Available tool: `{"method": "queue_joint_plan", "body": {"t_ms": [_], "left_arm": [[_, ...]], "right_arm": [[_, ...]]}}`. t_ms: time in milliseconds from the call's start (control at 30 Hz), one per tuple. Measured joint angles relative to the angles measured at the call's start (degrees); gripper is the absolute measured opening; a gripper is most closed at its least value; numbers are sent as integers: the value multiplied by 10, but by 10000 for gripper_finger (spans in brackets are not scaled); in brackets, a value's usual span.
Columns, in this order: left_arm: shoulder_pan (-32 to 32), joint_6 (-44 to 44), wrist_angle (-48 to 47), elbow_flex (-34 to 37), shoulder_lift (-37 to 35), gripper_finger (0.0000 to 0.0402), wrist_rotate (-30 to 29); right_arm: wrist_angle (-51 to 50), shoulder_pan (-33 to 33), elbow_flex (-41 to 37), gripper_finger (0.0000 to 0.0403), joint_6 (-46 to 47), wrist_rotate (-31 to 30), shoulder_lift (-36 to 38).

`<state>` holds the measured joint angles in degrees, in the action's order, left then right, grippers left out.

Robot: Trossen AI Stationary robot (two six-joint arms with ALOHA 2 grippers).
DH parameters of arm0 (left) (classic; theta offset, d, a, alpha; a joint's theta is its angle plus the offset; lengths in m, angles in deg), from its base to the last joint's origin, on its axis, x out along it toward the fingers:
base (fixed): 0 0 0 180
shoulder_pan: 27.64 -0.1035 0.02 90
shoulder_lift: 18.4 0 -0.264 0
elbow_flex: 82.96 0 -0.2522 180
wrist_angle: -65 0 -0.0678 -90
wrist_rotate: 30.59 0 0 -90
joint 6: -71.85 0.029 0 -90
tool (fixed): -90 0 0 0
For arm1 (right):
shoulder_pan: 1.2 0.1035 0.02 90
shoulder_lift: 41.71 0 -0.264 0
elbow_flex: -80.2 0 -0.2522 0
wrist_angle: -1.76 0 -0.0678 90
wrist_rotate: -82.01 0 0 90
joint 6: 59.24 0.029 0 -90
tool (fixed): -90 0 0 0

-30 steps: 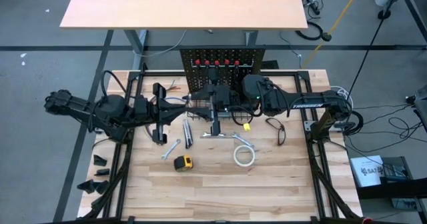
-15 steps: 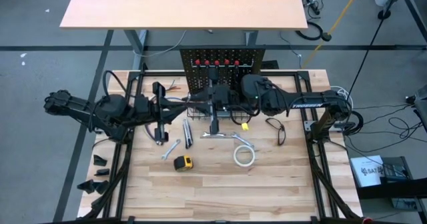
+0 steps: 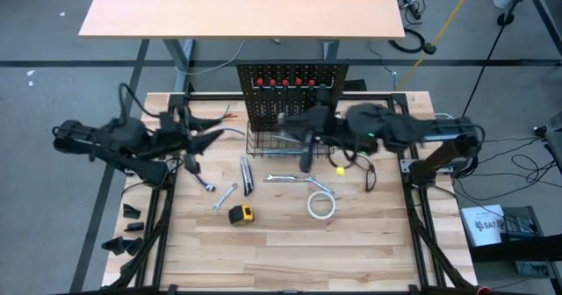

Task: Hang tools onto peg board
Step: Put the silver pen into the pegboard bin

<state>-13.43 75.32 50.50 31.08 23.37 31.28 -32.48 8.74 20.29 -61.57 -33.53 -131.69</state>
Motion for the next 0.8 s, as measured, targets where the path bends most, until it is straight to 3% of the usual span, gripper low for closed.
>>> {"method": "queue_joint_plan", "body": {"t_ms": [167,333,467,567,700,800], "left_arm": [[0,-2,-33,0,-43,130,-11],[0,-2,-55,0,-51,130,-15],[0,-2,-74,0,-49,130,-15],[0,-2,-74,0,-44,130,-25],[-14,-17,-68,0,-36,130,-27],[-28,-46,-65,0,-23,130,-28]], "right_arm": [[-112,65,-13,22,84,-194,42],[-152,130,-113,22,218,-371,93],[-89,144,-222,22,293,-379,130],[-24,137,-283,22,270,-378,134],[-16,132,-322,22,251,-473,180],[-9,110,-359,22,244,-468,241]]}}
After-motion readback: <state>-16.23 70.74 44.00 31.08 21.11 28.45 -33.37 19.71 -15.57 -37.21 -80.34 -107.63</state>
